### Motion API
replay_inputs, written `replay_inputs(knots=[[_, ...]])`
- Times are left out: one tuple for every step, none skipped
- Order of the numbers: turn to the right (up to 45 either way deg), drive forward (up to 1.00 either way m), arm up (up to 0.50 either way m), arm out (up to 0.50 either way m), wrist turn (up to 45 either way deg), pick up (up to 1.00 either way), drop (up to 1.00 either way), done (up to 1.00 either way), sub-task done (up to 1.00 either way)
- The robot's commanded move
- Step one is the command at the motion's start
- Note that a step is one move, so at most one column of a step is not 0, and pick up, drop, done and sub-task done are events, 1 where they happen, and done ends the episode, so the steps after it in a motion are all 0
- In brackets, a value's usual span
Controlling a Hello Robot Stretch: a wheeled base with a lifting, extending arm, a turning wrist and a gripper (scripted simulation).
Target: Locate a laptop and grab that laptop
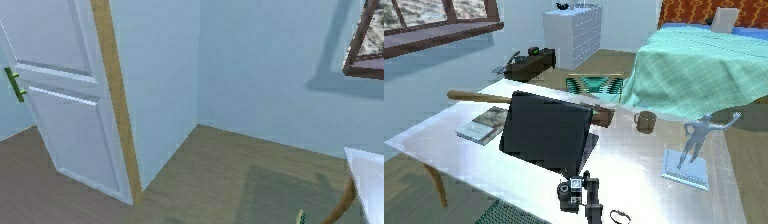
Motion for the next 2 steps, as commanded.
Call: replay_inputs(knots=[[0.0, 0.00, 0.00, 0.00, 0.0, 1.00, 0.00, 0.00, 0.00], [0.0, 0.00, 0.10, 0.00, 0.0, 0.00, 0.00, 0.00, 0.00]])
